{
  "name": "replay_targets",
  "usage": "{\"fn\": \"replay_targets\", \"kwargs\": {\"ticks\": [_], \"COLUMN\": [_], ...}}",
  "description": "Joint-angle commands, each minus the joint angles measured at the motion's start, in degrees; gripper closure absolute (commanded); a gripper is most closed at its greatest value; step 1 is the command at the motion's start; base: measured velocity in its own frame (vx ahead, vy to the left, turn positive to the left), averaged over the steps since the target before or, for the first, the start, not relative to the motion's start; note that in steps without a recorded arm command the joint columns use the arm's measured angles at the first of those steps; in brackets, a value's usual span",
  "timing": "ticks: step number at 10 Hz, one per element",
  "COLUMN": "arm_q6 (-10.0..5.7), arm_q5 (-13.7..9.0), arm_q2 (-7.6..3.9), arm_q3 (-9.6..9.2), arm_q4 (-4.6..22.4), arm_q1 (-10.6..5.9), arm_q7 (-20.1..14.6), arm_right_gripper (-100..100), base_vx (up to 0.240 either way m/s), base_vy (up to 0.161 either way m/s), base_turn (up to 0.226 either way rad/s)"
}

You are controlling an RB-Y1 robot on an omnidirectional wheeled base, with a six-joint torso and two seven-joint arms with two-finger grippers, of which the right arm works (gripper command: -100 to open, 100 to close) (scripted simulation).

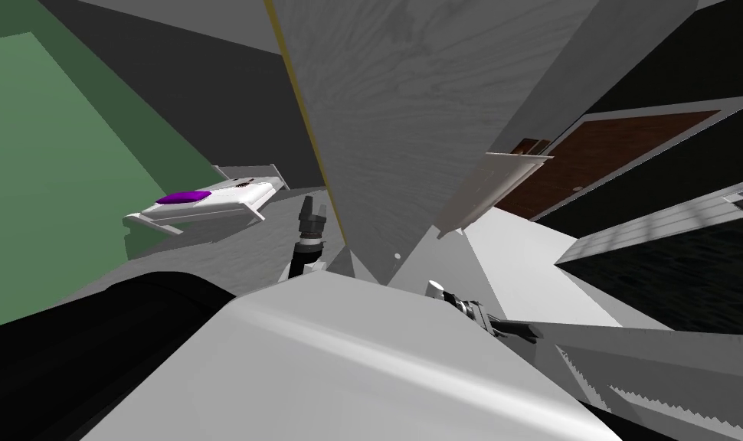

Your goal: Push the door open

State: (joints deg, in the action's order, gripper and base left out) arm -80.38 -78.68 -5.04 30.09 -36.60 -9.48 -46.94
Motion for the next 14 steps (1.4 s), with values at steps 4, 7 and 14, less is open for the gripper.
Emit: {"fn": "replay_targets", "kwargs": {"ticks": [4, 7, 14], "arm_q6": [-1.76, -2.82, -6.34], "arm_q5": [-1.96, -3.4, -8.32], "arm_q2": [-0.44, -0.94, -2.29], "arm_q3": [1.9, 3.2, 7.84], "arm_q4": [3.67, 3.49, 4.31], "arm_q1": [-0.35, -0.27, 0.42], "arm_q7": [-0.11, -0.04, 0.1], "arm_right_gripper": [100, 100, 100], "base_vx": [0.037, 0.003, -0.023], "base_vy": [-0.035, -0.042, -0.14], "base_turn": [0.064, 0.061, 0.094]}}
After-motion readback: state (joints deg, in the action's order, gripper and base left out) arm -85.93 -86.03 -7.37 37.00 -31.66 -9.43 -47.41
